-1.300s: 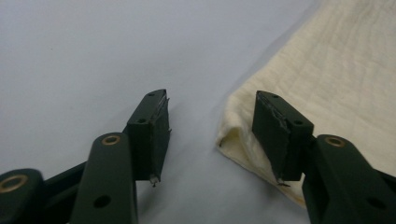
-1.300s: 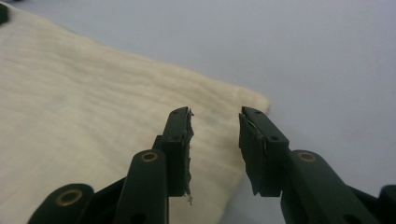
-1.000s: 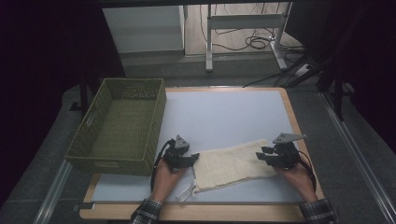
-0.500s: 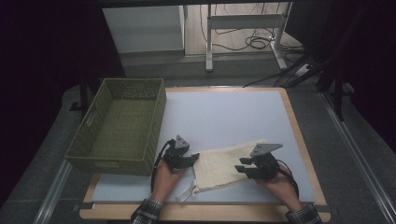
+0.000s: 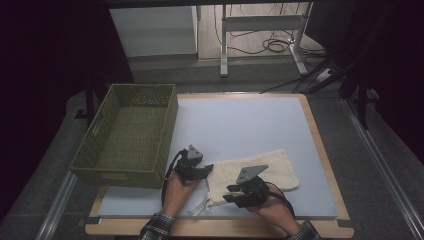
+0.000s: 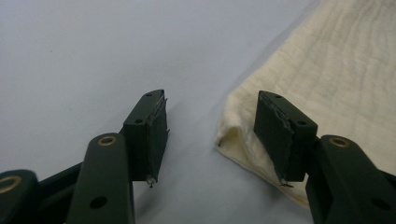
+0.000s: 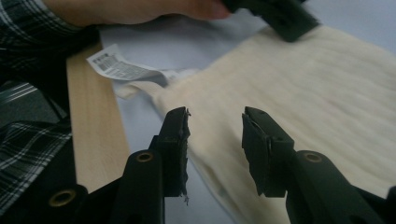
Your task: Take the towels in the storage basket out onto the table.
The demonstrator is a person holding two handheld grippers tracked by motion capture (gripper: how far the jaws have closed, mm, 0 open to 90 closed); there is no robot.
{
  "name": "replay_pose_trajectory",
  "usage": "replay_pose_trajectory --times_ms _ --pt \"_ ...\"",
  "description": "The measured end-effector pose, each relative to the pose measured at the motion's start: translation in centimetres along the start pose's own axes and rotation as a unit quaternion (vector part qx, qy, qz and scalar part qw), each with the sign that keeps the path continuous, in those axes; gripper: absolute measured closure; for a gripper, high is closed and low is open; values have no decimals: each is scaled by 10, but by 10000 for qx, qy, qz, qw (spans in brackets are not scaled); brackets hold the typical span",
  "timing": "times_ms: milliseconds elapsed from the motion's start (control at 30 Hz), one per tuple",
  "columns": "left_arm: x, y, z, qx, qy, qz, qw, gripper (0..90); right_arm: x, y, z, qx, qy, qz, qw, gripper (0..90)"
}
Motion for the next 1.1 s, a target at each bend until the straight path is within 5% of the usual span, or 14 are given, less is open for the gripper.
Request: replay_pose_trajectory --times_ms 367,600,733,933,1100 --pt "0 0 0 0 -6 -5 10000 440 34 -22 -16 -235 -63 -188 9995 583" --pt "0 0 0 -5 -7 -24 10000 441 41 -24 -14 -687 -289 282 9968 718" --pt "-1 0 0 -3 32 7 10000 552 40 -23 -14 -638 -289 300 9971 827" --pt "-1 7 1 264 -21 354 9990 851 40 -21 -13 -532 -243 304 9978 851" --pt "-3 5 -2 29 85 512 9986 869 38 -22 -14 -535 -221 304 9979 853"
Point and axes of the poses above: each handheld gripper's, and its own axes: x roughly forward along the jaws, z roughly out of its underside, y roughly to its right, the point moved 6 cm from there along x, roughly forward along the jaws, and after that the axes turned 12 degrees about -x, right-handed, at the moved point
